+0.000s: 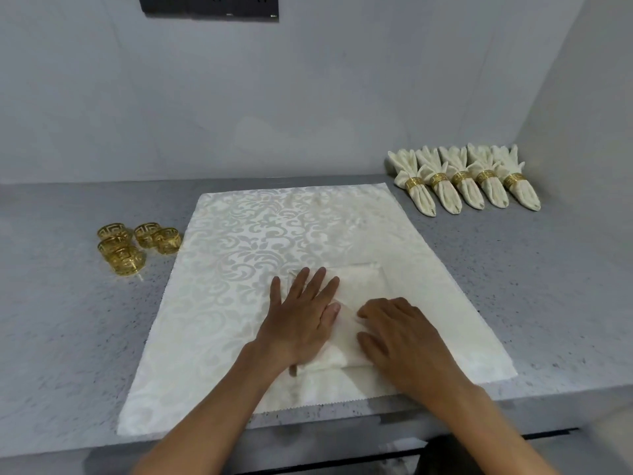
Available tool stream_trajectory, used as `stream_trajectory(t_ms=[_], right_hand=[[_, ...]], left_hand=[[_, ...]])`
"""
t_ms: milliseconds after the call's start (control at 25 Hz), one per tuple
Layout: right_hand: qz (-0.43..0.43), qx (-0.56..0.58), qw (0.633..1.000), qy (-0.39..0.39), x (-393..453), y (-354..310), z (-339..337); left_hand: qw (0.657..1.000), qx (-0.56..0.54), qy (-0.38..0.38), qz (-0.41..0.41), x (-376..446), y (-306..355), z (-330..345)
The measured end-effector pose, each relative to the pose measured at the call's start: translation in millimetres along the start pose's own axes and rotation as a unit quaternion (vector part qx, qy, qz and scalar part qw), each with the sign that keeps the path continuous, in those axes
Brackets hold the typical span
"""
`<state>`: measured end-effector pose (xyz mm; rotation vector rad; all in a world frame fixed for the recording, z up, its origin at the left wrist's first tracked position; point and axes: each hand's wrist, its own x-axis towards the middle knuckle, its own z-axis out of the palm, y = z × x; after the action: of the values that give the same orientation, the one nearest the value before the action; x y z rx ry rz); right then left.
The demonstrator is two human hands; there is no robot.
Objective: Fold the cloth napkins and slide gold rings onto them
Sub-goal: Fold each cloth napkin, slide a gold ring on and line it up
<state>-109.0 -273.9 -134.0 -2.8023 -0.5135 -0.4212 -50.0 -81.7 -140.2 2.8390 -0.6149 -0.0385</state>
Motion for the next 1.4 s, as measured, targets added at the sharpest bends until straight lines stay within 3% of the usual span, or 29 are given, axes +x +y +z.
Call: stream_trajectory(t_ms=[160,240,320,640,840,1040,1280,1400], right_hand=[[-0.002,0.043,0.999,0.008,-3,5,-1],[-0.002,0.050,0.999,0.022,-2,7,2],[0.007,0.054,0.998,0.028,-3,7,3],[0.046,0.048,0.998,0.013,-2,3,-2],[0.080,0.148,0.985,-0.051,-2,5,-18],[0.062,0.094,0.993,0.018,-1,7,-10],[0.035,0.029,0.997,0.062,-7,1,-12],[-0.024,-0.056,0.996,0.069,-9,4,-7]], left_hand=[[0.977,-0.037,0.164,0.128,-29,-4,-17],[0.980,-0.051,0.102,0.162,-51,-18,-25],[0.985,-0.069,0.044,0.152,-66,-34,-29],[0.985,-0.072,0.120,0.105,-67,-22,-19],[0.965,-0.257,0.054,-0.031,-41,-16,-34],[0.958,-0.251,0.124,-0.063,-32,-8,-24],[0.964,-0.209,0.164,-0.011,-27,-11,-14],[0.978,-0.083,0.188,0.023,-29,-9,-8]])
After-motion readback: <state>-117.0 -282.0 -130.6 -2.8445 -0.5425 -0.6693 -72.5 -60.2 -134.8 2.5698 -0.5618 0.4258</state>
